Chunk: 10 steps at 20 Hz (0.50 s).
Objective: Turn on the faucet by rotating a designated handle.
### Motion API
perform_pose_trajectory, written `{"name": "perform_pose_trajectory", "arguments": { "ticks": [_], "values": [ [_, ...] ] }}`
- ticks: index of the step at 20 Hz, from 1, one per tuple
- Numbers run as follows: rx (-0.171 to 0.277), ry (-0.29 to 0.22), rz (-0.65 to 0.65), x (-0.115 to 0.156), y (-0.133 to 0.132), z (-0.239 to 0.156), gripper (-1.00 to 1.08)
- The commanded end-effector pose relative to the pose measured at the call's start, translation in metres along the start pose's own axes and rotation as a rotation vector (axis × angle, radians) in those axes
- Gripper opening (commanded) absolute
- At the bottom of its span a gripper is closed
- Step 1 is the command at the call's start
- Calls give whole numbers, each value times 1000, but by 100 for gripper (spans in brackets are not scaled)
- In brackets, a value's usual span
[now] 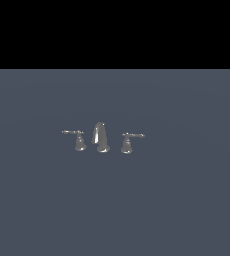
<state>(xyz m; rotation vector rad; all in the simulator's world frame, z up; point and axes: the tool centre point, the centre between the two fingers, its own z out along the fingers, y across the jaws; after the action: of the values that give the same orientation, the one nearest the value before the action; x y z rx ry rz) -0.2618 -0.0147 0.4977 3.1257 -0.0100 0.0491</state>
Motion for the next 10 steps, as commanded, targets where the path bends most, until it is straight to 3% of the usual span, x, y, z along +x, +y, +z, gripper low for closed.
{"name": "perform_pose_trajectory", "arguments": {
  "ticks": [1,10],
  "values": [
    [0,0,0,0,0,0,-100],
    [9,4,18,9,7,2,-100]
  ]
}}
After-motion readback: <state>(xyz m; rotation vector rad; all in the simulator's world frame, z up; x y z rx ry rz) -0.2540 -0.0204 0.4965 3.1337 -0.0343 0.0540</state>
